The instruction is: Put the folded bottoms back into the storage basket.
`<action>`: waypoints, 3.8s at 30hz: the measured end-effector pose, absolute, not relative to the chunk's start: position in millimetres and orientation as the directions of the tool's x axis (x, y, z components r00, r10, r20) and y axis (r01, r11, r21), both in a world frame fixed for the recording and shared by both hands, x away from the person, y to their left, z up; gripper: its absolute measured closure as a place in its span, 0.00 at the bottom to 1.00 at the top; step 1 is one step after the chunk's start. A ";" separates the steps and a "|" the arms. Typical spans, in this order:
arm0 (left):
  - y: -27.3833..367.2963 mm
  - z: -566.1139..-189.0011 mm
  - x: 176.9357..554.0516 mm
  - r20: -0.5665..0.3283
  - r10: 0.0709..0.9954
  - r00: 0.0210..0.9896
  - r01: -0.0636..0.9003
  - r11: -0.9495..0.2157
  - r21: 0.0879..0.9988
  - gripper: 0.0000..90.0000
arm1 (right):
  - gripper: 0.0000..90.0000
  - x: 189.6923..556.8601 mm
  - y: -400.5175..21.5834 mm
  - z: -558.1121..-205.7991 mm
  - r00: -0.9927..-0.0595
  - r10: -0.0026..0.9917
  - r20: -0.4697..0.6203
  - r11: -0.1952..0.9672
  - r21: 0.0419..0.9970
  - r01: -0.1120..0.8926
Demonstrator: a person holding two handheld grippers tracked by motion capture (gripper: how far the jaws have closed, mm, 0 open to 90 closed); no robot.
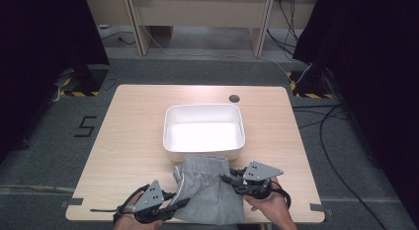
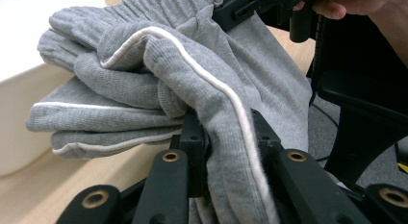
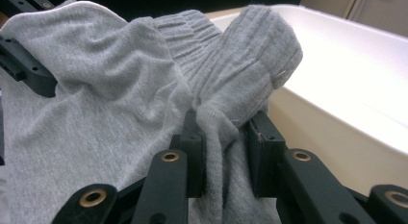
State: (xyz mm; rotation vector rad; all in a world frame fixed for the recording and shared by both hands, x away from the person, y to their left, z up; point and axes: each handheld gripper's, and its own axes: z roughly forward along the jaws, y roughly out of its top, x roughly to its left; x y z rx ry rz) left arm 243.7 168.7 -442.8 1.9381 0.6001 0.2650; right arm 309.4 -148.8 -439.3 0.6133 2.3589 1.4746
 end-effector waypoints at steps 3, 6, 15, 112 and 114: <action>168.4 -435.3 244.4 -0.054 0.516 0.855 0.266 -0.345 0.900 0.81 | 0.81 308.3 -148.4 -429.5 -0.866 0.499 -0.035 0.382 0.906 0.183; 168.9 -430.3 247.0 -0.055 0.516 0.855 0.262 -0.337 0.904 0.81 | 0.81 309.5 -145.1 -422.4 -0.869 0.493 -0.044 0.379 0.910 0.169; 174.1 -404.0 247.1 -0.033 0.507 0.861 0.229 -0.329 0.916 0.81 | 0.81 314.1 -141.3 -395.6 -0.882 0.465 -0.071 0.382 0.915 0.128; 171.0 -400.5 426.6 -0.123 0.707 0.697 0.377 -0.216 0.901 0.81 | 0.81 507.4 -102.3 -359.8 -0.857 0.509 -0.084 0.512 0.830 0.222; 170.4 -404.5 428.7 -0.129 0.710 0.693 0.386 -0.213 0.897 0.81 | 0.81 510.7 -101.4 -365.7 -0.855 0.512 -0.078 0.513 0.827 0.231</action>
